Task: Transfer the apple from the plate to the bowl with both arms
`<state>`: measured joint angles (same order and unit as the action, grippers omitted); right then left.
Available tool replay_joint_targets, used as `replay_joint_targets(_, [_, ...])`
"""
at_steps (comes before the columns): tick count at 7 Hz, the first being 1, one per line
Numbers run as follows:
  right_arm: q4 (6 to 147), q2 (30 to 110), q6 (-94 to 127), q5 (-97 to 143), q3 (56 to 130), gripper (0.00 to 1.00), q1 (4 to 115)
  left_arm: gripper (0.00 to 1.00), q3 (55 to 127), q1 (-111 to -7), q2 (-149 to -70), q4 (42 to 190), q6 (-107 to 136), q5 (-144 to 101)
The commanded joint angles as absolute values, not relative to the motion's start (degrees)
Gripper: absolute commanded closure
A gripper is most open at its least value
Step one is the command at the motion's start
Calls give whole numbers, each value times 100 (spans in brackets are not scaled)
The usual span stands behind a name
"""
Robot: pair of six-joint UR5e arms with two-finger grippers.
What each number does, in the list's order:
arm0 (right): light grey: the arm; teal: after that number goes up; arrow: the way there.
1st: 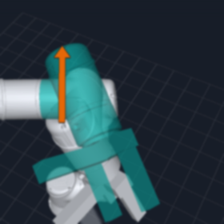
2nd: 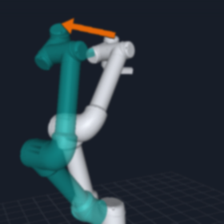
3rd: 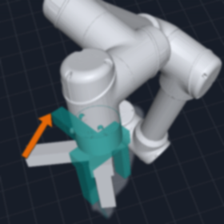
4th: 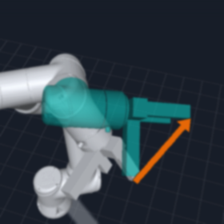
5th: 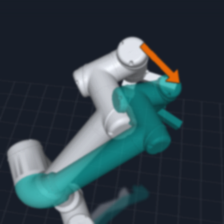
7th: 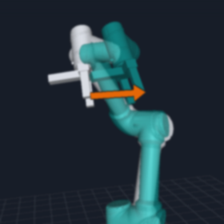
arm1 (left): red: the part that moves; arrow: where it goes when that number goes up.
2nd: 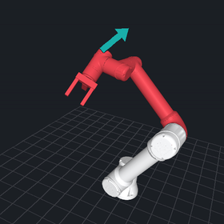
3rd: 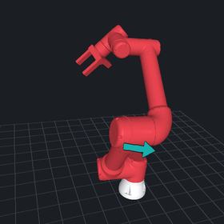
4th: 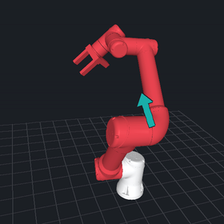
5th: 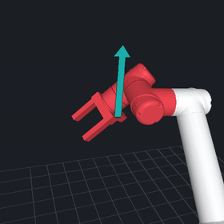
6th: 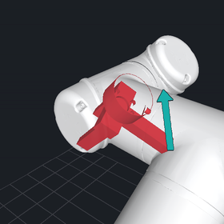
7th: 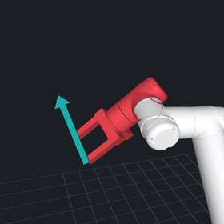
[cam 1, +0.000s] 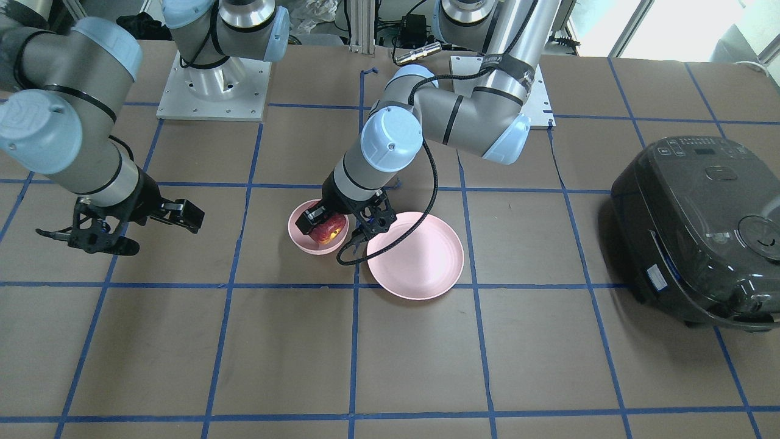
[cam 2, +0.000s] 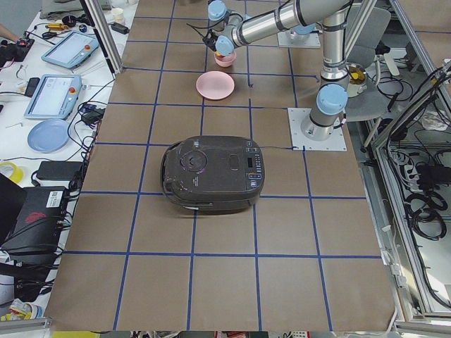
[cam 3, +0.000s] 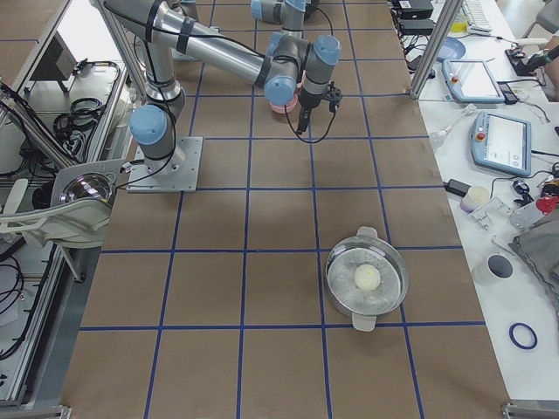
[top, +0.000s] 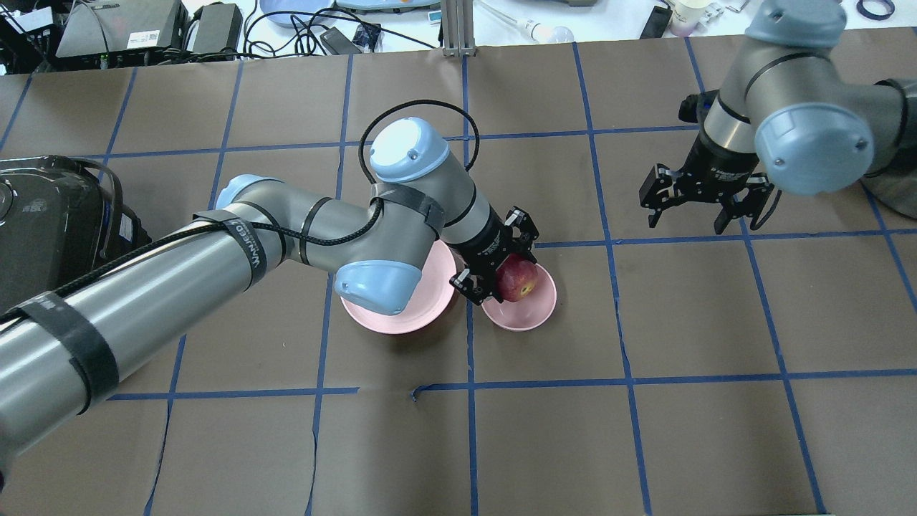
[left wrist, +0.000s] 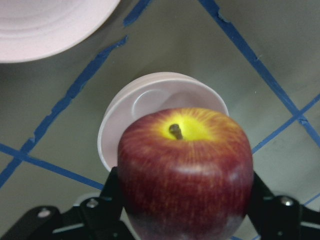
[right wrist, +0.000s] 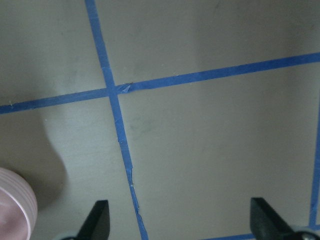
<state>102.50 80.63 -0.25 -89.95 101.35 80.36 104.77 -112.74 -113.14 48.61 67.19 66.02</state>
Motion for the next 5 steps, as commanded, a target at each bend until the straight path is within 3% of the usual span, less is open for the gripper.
replay_joint_targets(1, [9907, 8226, 26, -9149, 9600, 0, 7972, 1, 10476, -11426, -11566, 4475, 6742, 6688])
replay_joint_targets(5, [9292, 8849, 747, -9212, 9089, 0, 8128, 0, 9961, -11330, -11208, 4787, 6069, 6688])
